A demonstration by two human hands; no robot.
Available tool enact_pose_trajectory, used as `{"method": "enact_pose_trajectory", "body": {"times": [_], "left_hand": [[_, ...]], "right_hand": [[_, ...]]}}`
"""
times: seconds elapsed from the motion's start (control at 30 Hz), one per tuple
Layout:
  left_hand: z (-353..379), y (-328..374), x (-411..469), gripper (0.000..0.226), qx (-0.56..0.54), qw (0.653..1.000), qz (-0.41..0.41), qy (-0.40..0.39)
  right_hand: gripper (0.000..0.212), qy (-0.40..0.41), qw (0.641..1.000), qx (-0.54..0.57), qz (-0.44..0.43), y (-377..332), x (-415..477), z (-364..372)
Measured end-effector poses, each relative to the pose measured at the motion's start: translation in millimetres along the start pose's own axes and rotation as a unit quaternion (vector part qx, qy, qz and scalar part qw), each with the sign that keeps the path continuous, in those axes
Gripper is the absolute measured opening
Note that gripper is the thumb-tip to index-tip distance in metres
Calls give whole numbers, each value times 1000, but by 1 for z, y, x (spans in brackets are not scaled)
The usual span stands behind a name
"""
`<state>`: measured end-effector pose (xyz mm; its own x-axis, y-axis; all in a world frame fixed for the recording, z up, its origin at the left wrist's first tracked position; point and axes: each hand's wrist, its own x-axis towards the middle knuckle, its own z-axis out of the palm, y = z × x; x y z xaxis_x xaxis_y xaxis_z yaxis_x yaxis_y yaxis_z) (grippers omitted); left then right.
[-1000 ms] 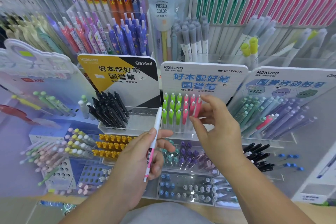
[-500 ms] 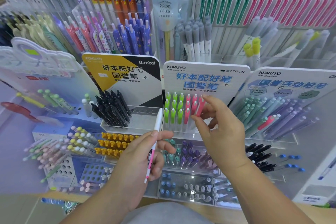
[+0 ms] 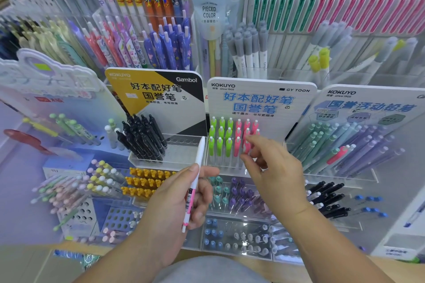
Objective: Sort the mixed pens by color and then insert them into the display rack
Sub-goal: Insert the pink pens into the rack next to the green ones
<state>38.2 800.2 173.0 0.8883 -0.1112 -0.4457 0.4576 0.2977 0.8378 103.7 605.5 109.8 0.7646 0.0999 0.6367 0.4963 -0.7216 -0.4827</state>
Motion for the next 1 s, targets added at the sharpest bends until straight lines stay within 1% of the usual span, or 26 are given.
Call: {"method": "enact_pose_trajectory", "body": {"times": [0.13, 0.27, 0.4, 0.47, 0.53, 0.73, 0.9, 1.0], "left_hand": [[4, 4, -3, 44, -3, 1000, -13, -14], [4, 3, 0, 39, 7, 1000, -4, -13], [5, 4, 4, 34, 50, 999, 18, -2], [7, 4, 5, 34, 55, 998, 19, 1], [8, 4, 6, 34, 53, 998, 18, 2], [13, 4, 7, 33, 49, 999, 21, -5], [14, 6, 7, 27, 59, 998, 30, -5], [15, 6, 7, 27, 67, 997, 35, 1]], "right_hand": [[33, -5, 1000, -17, -2, 2, 3, 0], [37, -10, 1000, 7, 9, -2, 6, -2], [42, -35, 994, 78, 72, -8, 8, -9], [35, -43, 991, 92, 86, -9, 11, -13], [30, -51, 992, 82, 87, -10, 14, -16], [19, -69, 994, 52, 65, -9, 22, -16], [15, -82, 991, 59, 90, -9, 24, -15], [16, -81, 992, 54, 81, -8, 24, -16]]}}
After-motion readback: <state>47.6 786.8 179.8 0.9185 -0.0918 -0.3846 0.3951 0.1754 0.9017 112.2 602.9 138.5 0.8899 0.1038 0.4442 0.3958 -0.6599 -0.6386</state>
